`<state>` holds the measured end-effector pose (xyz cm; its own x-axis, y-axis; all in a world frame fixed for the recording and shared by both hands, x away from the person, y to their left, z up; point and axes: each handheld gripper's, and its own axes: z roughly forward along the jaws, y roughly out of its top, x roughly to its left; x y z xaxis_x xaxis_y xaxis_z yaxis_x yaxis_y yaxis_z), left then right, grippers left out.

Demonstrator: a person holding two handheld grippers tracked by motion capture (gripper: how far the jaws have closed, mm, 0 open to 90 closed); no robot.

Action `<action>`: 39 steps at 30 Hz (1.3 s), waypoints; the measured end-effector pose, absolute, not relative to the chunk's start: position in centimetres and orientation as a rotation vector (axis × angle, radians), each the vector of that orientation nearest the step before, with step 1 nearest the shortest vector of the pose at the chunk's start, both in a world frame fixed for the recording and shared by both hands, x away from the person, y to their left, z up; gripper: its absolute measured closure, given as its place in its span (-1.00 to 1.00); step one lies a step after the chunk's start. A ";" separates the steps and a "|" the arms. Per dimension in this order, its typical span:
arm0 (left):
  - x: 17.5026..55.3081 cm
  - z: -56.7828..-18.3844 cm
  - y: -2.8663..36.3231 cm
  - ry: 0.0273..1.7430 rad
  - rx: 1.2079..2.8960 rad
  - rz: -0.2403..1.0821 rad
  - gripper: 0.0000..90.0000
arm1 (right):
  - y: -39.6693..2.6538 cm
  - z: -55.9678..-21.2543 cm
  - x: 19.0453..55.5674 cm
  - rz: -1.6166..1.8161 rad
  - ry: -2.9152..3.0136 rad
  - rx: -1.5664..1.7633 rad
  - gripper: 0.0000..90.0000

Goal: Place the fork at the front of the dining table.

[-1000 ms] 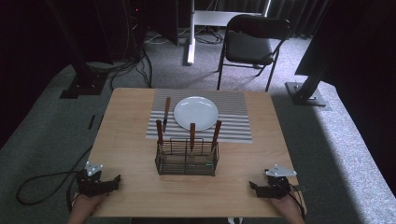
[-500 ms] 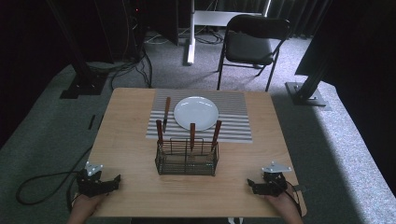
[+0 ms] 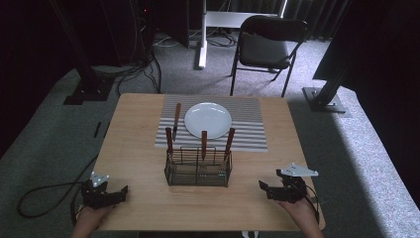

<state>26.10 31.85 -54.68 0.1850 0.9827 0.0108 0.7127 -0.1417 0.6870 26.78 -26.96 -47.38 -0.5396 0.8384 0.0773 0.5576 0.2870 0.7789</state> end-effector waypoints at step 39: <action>26.1 -54.7 31.9 1.584 1.921 0.643 -0.98 | -16.1 -39.9 29.0 1.337 2.234 0.994 -0.60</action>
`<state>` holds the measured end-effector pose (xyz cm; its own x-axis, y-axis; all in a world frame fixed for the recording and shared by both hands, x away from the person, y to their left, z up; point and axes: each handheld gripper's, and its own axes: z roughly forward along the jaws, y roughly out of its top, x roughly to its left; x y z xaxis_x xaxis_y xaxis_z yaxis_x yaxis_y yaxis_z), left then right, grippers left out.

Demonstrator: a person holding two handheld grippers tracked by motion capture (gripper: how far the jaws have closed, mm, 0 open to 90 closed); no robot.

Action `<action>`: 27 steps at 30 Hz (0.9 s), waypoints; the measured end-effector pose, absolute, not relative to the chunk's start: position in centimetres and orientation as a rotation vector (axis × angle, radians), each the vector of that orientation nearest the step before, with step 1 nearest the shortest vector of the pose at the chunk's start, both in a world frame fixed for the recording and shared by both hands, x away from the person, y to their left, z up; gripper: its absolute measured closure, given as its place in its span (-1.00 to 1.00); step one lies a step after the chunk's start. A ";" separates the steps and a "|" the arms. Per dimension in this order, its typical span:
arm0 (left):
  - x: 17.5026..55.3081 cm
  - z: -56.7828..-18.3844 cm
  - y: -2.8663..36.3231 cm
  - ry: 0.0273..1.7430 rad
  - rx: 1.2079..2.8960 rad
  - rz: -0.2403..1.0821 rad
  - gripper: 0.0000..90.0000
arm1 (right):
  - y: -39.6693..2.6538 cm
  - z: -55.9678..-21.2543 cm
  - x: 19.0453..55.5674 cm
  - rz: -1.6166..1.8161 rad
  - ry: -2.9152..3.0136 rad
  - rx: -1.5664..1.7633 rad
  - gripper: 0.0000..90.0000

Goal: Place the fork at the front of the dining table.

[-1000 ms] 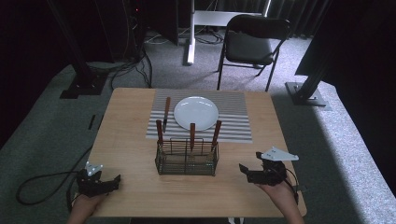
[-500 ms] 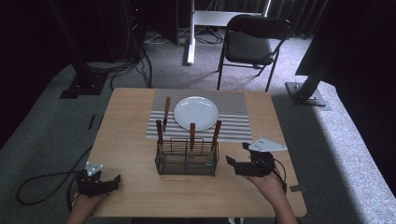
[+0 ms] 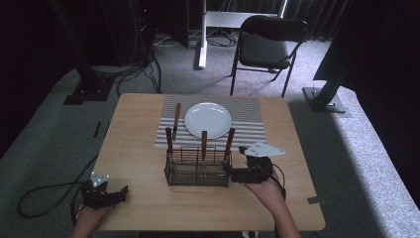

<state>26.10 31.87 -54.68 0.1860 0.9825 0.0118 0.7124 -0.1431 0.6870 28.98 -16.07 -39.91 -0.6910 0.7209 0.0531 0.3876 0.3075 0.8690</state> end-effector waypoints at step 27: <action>26.1 -54.7 31.9 1.583 1.922 0.643 -0.98 | -7.7 -40.5 31.0 1.202 2.117 1.129 -0.16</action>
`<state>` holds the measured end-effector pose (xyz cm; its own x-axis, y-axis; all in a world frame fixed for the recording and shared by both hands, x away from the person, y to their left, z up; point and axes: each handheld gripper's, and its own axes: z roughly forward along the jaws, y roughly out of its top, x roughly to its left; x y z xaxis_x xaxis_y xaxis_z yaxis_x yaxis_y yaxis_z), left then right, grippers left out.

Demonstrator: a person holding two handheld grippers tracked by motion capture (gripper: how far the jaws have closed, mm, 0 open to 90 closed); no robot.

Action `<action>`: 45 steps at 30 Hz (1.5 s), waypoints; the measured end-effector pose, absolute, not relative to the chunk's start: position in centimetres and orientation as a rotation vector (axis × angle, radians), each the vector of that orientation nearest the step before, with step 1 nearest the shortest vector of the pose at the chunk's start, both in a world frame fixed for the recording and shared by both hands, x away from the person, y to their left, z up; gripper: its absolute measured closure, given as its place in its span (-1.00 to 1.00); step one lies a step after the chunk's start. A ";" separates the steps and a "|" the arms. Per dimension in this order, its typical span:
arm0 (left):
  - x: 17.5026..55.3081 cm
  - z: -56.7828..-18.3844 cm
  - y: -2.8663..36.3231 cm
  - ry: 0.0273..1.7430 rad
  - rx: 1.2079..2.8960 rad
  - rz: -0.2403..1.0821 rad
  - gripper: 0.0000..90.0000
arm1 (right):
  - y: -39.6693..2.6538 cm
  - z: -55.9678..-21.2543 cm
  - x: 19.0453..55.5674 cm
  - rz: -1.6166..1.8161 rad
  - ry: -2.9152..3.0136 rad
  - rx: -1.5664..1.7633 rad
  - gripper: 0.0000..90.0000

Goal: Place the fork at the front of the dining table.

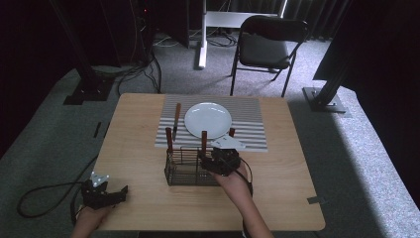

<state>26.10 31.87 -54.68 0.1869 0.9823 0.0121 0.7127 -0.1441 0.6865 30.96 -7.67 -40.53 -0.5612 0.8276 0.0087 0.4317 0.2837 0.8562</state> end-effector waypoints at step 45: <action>26.1 -54.7 31.9 1.585 1.921 0.641 -0.98 | -5.0 -41.5 28.1 1.170 1.622 1.301 0.69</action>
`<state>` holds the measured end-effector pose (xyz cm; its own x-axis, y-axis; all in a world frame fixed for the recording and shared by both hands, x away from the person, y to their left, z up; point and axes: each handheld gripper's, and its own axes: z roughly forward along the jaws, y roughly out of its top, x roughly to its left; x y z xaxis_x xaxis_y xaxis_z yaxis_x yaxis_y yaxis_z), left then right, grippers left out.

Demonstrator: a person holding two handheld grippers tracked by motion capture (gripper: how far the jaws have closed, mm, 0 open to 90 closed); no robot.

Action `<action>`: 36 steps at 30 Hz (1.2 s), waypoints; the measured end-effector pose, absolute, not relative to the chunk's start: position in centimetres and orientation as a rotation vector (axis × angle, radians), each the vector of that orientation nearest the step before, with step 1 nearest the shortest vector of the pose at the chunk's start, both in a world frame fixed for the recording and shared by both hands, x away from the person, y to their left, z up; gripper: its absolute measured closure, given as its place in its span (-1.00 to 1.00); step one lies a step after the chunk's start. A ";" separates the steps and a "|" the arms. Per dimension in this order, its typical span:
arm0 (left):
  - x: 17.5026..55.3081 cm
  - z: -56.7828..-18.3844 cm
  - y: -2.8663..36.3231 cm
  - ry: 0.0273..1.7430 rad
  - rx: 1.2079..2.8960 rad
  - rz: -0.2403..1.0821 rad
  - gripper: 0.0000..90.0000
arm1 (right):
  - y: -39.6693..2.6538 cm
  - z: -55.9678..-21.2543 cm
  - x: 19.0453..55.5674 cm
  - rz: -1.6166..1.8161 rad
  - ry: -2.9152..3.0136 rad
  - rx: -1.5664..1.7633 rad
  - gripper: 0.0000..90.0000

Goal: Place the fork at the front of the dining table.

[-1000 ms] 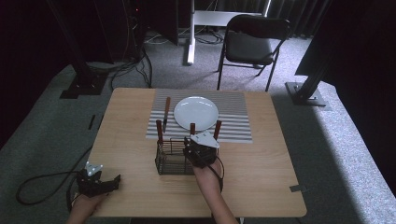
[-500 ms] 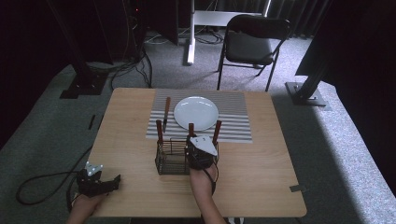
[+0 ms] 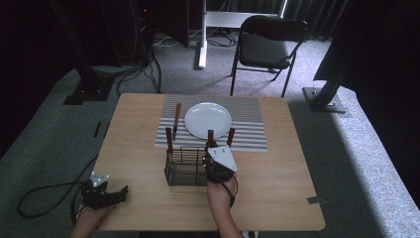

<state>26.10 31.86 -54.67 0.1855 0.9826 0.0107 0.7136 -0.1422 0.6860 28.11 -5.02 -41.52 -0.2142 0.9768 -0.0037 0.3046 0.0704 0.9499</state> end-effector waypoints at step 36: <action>26.1 -54.7 31.9 1.583 1.922 0.644 -0.98 | -8.0 -33.8 29.9 1.244 1.535 1.258 0.69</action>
<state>26.10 31.87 -54.68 0.1865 0.9824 0.0126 0.7121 -0.1440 0.6871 29.89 -8.00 -33.78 -0.2074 0.9781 0.0145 0.2167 0.0315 0.9757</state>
